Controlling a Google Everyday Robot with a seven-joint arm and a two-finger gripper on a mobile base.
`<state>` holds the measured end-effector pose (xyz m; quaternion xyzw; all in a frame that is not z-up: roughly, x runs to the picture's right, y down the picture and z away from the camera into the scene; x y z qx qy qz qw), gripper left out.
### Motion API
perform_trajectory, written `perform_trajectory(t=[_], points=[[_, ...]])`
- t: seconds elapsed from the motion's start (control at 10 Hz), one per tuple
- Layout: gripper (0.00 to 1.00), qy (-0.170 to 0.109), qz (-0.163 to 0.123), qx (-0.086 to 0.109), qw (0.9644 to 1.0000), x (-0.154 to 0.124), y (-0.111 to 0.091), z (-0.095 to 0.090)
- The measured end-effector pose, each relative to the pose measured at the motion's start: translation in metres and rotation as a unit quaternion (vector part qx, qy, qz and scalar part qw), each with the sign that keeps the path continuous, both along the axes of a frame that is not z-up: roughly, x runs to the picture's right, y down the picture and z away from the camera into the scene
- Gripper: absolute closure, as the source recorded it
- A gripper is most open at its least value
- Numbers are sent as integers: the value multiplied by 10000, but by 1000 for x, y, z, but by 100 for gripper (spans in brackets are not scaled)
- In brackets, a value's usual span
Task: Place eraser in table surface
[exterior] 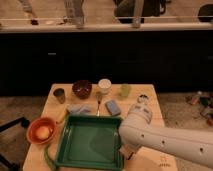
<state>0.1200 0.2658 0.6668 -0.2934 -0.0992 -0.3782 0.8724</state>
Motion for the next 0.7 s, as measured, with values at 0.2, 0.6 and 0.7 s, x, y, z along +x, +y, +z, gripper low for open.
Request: perform_trajectory(t=[0.2, 0.6, 0.7], points=[[90, 28, 95, -34, 9999, 6, 8, 2], [90, 40, 214, -133, 9997, 17, 20, 11], [90, 51, 254, -150, 9996, 22, 22, 12]])
